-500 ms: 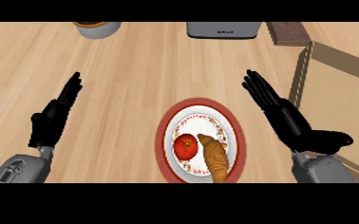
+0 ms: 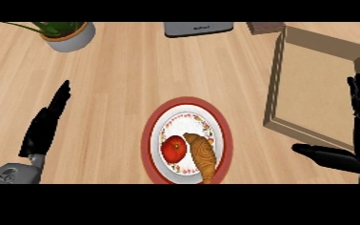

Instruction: Pick the croissant from the plate and place it in the cardboard box

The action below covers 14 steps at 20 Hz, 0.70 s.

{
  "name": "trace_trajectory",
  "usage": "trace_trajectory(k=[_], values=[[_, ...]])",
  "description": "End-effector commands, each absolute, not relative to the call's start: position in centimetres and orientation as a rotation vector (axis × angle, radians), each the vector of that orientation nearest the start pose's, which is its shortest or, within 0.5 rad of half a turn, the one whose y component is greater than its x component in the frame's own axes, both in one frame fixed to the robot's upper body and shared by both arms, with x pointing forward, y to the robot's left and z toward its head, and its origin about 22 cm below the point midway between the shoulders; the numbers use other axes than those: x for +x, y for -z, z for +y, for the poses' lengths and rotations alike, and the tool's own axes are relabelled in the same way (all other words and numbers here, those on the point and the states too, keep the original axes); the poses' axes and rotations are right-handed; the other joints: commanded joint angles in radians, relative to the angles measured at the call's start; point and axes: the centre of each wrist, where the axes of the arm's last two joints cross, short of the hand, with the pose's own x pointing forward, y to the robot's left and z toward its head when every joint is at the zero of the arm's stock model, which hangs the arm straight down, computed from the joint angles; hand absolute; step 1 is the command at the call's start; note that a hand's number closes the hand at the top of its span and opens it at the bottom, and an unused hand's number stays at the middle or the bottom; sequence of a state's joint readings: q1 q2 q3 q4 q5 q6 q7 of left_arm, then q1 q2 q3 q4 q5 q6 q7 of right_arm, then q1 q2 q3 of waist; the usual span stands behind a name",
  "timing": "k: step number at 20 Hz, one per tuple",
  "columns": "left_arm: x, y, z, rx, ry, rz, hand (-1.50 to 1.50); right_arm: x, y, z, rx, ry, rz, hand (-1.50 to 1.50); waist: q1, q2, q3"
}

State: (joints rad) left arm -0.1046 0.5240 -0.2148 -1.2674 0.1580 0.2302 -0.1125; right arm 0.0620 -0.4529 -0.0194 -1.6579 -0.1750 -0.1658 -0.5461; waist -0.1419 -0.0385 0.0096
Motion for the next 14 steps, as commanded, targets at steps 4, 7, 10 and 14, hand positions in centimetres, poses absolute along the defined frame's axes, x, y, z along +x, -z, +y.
trace_trajectory(k=[4,7,10,14], values=[[25.2,2.1,31.9,0.377,0.332,-1.421,0.00,14.9,-1.6,-34.9,-0.762,-0.436,-2.403,-1.50,0.031,0.023,-0.008],[25.5,1.6,31.8,0.390,0.319,-1.433,0.00,9.3,-0.3,-35.6,-0.852,-0.699,-2.233,-1.50,0.033,0.023,-0.011],[25.4,1.5,31.2,0.386,0.355,-1.439,0.00,5.4,-0.3,-34.4,-1.000,-0.800,-2.102,-1.50,0.050,0.027,-0.014],[25.9,1.0,29.8,0.337,0.360,-1.455,0.00,0.5,-1.4,-30.4,-1.017,-0.826,-1.954,-1.50,0.076,0.034,-0.014]])
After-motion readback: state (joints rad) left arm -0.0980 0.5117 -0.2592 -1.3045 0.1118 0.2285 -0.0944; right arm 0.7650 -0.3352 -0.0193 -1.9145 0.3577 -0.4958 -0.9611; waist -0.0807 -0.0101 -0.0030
